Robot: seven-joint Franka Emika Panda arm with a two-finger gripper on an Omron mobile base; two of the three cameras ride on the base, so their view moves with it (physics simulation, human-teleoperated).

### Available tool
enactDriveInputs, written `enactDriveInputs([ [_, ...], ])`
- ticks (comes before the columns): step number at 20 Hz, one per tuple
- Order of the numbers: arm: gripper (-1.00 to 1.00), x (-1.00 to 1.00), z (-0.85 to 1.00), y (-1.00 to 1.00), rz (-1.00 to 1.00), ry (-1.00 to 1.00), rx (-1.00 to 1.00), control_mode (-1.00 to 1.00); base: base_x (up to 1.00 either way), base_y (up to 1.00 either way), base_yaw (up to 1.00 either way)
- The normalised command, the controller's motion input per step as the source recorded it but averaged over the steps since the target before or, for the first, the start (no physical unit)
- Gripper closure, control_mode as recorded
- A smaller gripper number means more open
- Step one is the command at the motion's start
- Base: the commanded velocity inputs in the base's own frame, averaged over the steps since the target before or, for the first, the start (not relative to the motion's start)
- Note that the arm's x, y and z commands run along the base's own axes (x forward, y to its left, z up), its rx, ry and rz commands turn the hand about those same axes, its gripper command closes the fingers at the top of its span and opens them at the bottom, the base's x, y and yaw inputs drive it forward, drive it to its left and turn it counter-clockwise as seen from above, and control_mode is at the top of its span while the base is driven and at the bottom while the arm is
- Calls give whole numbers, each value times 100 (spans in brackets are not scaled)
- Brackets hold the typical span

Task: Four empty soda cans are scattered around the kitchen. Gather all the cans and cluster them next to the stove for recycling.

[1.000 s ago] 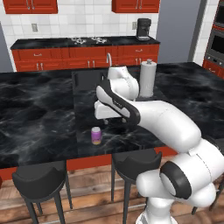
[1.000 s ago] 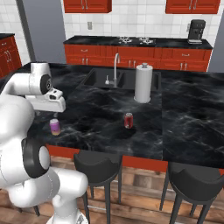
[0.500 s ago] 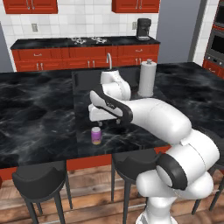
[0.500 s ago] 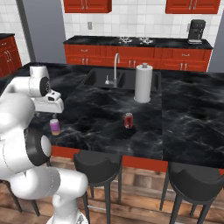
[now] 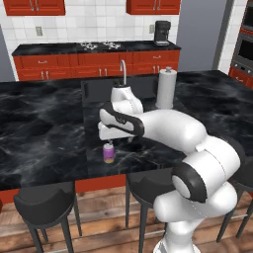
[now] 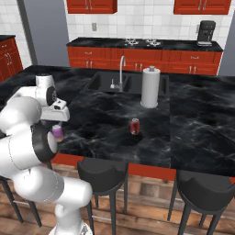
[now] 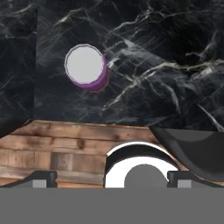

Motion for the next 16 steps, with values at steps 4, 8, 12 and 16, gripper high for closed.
enactDriveInputs([
  [4,-100,29,-20,15,0,0,0,-100,0,0,0],
  [8,-100,37,-17,13,0,0,0,-100,0,0,0],
  [12,-100,32,-12,2,0,0,0,-100,0,0,0],
  [16,-100,26,-15,1,0,0,0,-100,0,0,0],
])
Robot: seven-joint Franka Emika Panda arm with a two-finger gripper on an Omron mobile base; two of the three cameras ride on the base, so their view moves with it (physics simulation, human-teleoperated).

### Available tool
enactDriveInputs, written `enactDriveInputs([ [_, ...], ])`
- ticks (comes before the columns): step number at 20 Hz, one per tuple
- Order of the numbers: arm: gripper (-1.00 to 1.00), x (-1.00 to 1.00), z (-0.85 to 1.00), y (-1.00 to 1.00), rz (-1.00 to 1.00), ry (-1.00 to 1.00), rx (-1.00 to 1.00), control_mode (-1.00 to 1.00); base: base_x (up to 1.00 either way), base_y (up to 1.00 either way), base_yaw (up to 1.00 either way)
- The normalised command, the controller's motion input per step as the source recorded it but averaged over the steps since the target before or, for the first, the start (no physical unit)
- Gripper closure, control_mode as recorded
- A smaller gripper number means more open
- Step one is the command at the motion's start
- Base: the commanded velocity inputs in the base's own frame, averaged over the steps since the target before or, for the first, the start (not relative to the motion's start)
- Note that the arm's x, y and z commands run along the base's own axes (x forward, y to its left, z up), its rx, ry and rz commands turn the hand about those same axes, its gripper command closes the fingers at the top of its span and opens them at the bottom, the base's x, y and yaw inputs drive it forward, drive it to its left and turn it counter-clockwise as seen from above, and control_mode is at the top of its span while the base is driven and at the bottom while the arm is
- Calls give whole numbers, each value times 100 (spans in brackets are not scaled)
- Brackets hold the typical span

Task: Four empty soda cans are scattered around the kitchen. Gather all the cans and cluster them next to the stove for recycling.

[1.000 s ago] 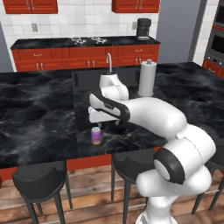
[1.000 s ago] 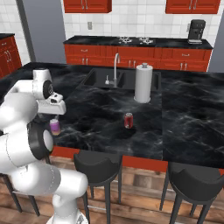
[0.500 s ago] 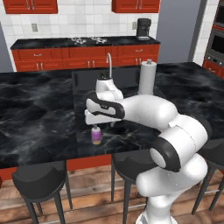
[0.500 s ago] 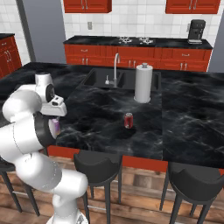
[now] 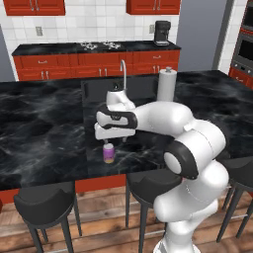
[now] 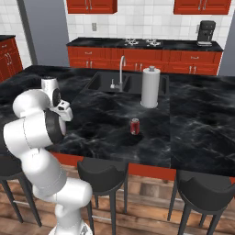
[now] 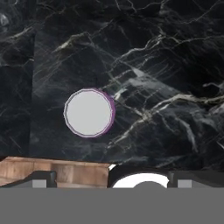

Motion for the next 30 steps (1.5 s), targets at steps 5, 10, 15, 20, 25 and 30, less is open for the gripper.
enactDriveInputs([
  [5,-100,16,-20,5,0,0,0,-100,0,0,0],
  [10,-100,16,-15,6,0,0,0,-100,0,0,0],
  [15,-100,10,-11,1,0,0,0,-100,0,0,0],
  [20,-100,11,-16,5,0,0,0,-100,0,0,0],
  [25,-100,4,-10,11,0,0,0,-100,0,0,0],
  [30,-100,0,-10,8,0,0,0,-100,0,0,0],
])
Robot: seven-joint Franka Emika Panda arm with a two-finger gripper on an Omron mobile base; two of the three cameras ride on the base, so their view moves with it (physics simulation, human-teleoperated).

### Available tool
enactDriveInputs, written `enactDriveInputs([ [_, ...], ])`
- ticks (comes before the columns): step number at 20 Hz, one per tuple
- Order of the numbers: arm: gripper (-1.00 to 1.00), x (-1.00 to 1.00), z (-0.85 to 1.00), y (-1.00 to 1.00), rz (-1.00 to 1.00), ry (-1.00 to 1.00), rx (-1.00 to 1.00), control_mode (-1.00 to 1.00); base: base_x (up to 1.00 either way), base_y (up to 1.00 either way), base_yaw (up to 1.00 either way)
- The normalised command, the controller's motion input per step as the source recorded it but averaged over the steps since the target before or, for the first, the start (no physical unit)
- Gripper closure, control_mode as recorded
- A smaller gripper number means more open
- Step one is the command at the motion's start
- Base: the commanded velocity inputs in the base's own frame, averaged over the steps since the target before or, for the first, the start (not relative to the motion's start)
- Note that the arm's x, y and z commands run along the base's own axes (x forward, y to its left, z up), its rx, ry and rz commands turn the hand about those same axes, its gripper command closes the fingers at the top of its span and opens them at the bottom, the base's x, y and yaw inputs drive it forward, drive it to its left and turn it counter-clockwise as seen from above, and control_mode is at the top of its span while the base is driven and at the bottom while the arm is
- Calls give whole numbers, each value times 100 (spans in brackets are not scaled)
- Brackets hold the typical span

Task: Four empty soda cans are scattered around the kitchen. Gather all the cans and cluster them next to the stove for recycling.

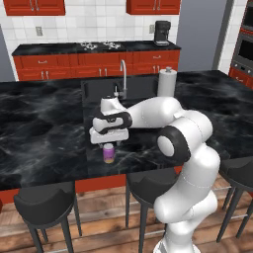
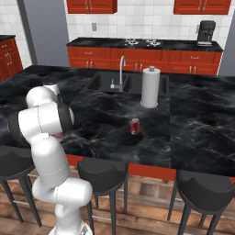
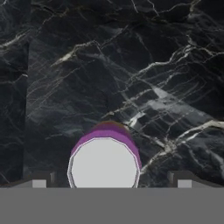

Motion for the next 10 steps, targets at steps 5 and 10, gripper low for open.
enactDriveInputs([
  [5,-100,0,-10,2,0,0,0,-100,0,0,0],
  [10,-100,0,-15,0,0,0,0,-100,0,0,0],
])
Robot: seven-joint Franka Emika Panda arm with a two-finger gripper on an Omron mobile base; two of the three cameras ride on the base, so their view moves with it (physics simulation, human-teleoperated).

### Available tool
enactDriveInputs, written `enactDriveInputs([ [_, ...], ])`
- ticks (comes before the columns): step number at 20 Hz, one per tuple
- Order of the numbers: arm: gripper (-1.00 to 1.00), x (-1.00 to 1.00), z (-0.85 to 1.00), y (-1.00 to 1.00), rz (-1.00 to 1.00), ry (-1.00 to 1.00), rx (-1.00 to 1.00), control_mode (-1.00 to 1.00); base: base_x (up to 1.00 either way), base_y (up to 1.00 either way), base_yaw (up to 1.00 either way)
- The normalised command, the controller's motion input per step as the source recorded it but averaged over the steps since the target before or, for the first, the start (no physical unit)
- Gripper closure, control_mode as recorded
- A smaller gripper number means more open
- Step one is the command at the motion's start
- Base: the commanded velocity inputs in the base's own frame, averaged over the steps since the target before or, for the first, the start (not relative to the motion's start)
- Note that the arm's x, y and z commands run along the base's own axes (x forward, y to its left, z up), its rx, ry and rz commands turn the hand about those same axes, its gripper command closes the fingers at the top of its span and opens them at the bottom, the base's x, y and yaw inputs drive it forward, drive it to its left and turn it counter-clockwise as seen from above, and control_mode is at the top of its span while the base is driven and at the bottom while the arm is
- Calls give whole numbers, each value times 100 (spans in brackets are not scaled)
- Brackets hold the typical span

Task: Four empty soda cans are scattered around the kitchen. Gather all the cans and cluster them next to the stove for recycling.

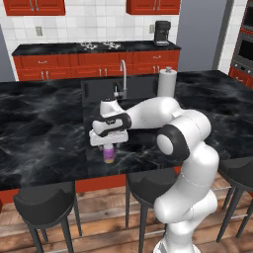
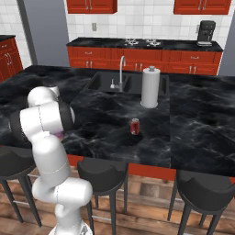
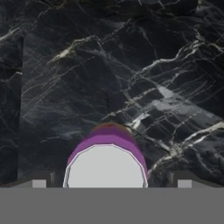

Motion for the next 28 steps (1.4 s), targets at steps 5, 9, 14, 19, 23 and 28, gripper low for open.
enactDriveInputs([
  [5,-100,0,-18,0,0,0,0,-100,0,0,0],
  [9,-100,0,-16,0,0,0,0,-100,0,0,0],
  [14,100,0,-14,0,0,0,0,-100,0,0,0],
  [19,100,0,0,0,0,0,0,-100,0,0,0],
  [23,100,0,0,0,0,0,0,-100,0,0,0],
  [28,100,0,8,0,0,0,0,-100,0,0,0],
])
